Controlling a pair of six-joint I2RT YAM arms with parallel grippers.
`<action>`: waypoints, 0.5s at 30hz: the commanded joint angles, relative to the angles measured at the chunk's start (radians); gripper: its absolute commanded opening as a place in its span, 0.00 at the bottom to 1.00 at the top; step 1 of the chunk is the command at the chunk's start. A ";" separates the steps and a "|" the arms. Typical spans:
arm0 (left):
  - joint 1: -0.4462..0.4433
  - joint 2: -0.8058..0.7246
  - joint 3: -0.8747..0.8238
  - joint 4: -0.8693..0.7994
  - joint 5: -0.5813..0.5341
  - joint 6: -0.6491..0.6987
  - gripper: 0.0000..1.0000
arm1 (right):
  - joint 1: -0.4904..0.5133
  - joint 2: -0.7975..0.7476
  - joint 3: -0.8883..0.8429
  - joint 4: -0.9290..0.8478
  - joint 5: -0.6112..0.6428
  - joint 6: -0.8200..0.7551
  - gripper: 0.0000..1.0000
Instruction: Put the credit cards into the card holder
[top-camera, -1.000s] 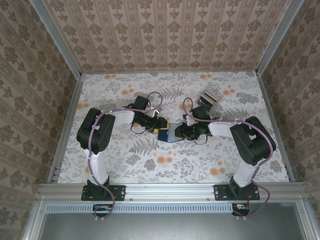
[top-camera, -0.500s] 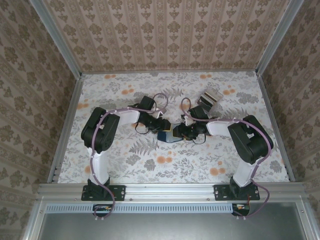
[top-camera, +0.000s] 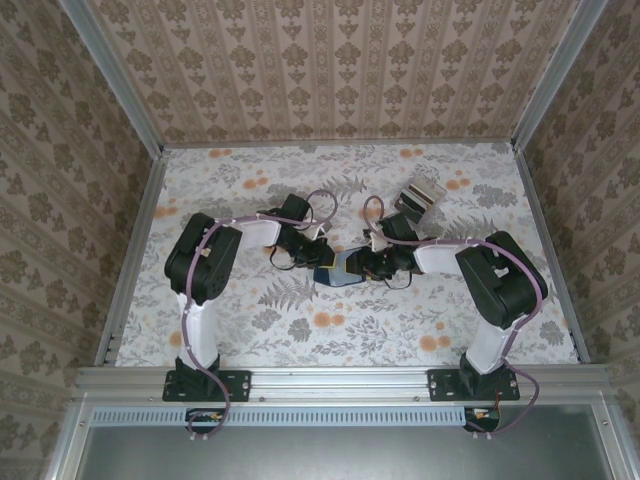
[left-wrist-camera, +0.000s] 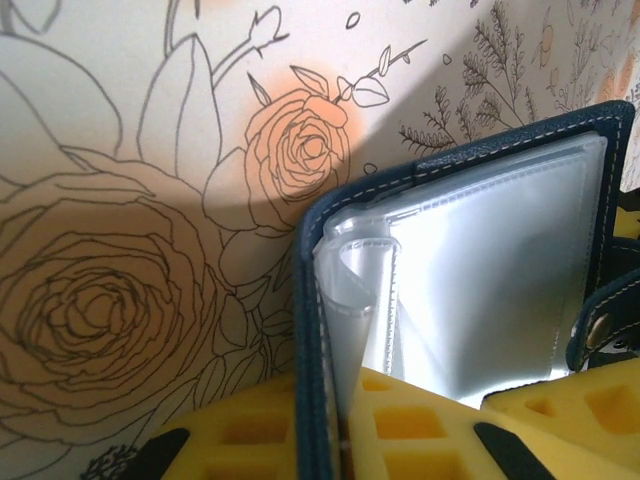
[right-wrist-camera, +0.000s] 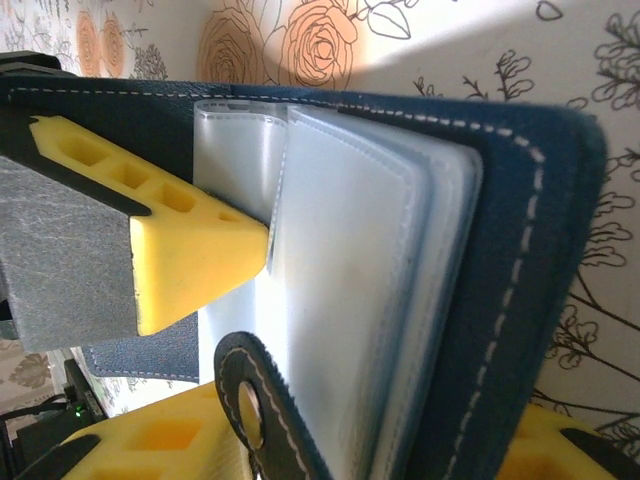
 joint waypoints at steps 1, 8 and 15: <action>0.009 -0.002 -0.015 -0.018 0.009 0.029 0.14 | -0.004 -0.021 -0.021 0.005 0.025 0.019 0.42; 0.051 -0.062 -0.089 0.092 0.066 -0.015 0.25 | -0.014 -0.040 -0.006 -0.061 0.060 -0.007 0.32; 0.095 -0.126 -0.152 0.191 0.153 -0.047 0.45 | -0.014 -0.050 -0.016 -0.082 0.103 0.000 0.24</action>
